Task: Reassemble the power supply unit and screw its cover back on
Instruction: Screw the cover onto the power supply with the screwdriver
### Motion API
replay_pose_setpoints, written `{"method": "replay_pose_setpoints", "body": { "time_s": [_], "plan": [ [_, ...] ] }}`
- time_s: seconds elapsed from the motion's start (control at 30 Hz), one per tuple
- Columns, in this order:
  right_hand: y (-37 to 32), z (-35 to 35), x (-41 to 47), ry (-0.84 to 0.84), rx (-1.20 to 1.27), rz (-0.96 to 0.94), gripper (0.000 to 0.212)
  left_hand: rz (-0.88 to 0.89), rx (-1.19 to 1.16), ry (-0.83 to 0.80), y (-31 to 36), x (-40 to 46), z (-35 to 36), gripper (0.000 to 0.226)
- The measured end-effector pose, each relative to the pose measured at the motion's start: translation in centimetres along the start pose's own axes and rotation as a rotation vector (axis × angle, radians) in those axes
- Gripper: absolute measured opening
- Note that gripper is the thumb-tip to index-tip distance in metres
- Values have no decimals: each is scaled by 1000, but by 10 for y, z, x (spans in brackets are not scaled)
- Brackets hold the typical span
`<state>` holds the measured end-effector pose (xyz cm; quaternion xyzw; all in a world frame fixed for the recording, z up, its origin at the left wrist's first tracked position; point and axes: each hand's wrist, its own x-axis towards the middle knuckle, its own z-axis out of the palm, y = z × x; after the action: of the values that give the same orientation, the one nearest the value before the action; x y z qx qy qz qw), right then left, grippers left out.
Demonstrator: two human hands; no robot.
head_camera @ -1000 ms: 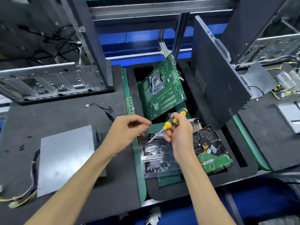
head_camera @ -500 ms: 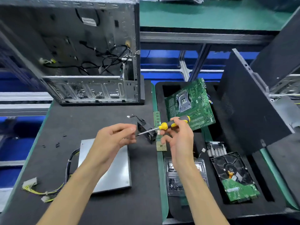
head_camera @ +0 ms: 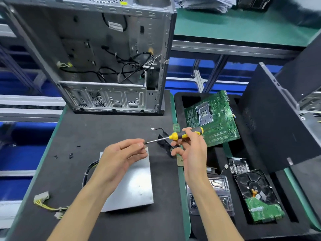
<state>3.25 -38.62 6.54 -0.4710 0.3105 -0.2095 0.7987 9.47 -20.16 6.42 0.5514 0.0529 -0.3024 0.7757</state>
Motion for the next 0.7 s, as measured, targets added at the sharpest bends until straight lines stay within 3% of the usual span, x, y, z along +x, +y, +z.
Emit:
{"method": "replay_pose_setpoints", "body": {
  "time_s": [0.37, 0.5, 0.7],
  "plan": [
    [13, 26, -12, -53, 6, -33, 18, 27, -19, 61, 7, 1, -28, 28],
    [18, 36, -19, -91, -3, -47, 5, 41, -35, 79, 10, 2, -38, 32],
    [18, 46, -25, -109, 8, -49, 16, 51, -13, 72, 14, 5, -49, 35]
  ]
}}
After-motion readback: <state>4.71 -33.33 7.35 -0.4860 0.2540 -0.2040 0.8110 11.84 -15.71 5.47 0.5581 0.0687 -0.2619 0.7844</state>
